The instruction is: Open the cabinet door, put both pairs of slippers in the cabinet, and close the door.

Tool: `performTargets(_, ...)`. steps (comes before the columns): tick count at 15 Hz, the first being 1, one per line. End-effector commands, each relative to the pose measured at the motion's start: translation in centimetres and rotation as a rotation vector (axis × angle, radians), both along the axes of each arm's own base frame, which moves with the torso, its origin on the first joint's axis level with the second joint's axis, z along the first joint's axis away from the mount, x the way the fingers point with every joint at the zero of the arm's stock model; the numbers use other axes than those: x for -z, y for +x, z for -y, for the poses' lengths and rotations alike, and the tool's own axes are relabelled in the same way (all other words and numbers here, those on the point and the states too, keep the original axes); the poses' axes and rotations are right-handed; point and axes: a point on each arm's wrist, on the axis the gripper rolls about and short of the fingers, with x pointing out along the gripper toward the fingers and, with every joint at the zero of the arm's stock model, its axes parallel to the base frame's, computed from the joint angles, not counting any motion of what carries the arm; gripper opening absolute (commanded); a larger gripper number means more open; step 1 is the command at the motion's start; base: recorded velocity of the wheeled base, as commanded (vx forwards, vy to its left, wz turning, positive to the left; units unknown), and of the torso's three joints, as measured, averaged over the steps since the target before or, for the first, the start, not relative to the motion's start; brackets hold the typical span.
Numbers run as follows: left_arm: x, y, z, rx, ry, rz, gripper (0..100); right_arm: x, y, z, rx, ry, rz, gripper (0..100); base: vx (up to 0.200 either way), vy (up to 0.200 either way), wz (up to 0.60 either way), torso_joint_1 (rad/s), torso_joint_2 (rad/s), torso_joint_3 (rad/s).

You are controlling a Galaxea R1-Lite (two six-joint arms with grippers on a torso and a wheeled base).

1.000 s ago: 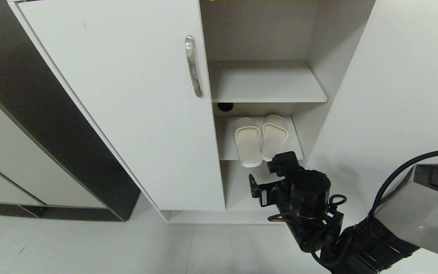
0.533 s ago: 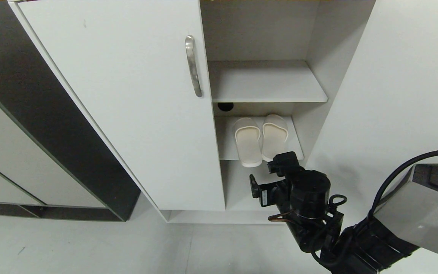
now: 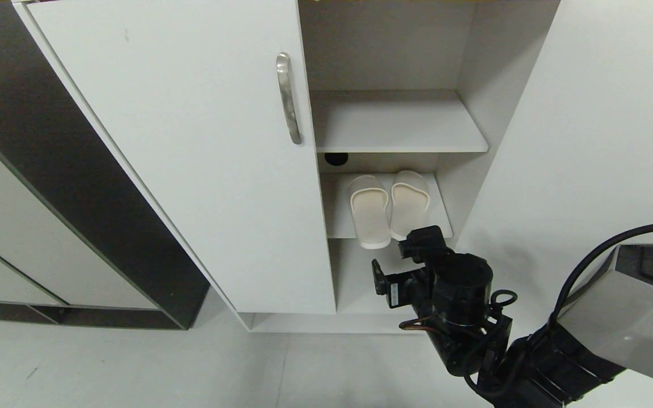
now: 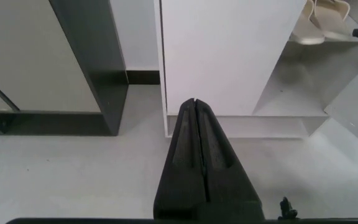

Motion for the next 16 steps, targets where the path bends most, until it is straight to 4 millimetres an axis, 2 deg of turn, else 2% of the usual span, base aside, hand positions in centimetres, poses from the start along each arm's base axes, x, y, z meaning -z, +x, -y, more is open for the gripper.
performTargets(1, -0.01, 0.0, 0.0, 0.0, 0.005, 0.001, 0, 0.03, 0.01, -0.01, 0.0, -0.001, 0.0, 100, 0.0, 0.0, 0.0, 0.0, 0.0, 0.0)
performTargets(6, -0.01, 0.0, -0.04, -0.018, 0.037, 0.0, 0, 0.08, -0.06, 0.07, 0.001, -0.002, -0.001, 100, 0.0, 0.0, 0.0, 0.004, 0.0, 0.178)
performTargets(8, -0.01, 0.01, 0.11, 0.048, 0.042, 0.0, 0, -0.02, -0.01, 0.02, 0.001, 0.006, 0.006, 100, 0.0, 0.0, 0.0, 0.002, 0.0, 0.181)
performTargets(13, -0.01, 0.01, 0.11, 0.048, 0.039, 0.0, 0, 0.19, 0.03, -0.02, 0.001, 0.001, 0.003, 100, 0.0, 0.0, 0.0, 0.001, 0.0, 0.02)
performTargets(16, -0.01, 0.01, 0.11, 0.048, 0.042, 0.0, 0, 0.24, 0.0, 0.01, 0.001, 0.001, 0.002, 100, 0.0, 0.0, 0.0, 0.001, 0.0, 0.173)
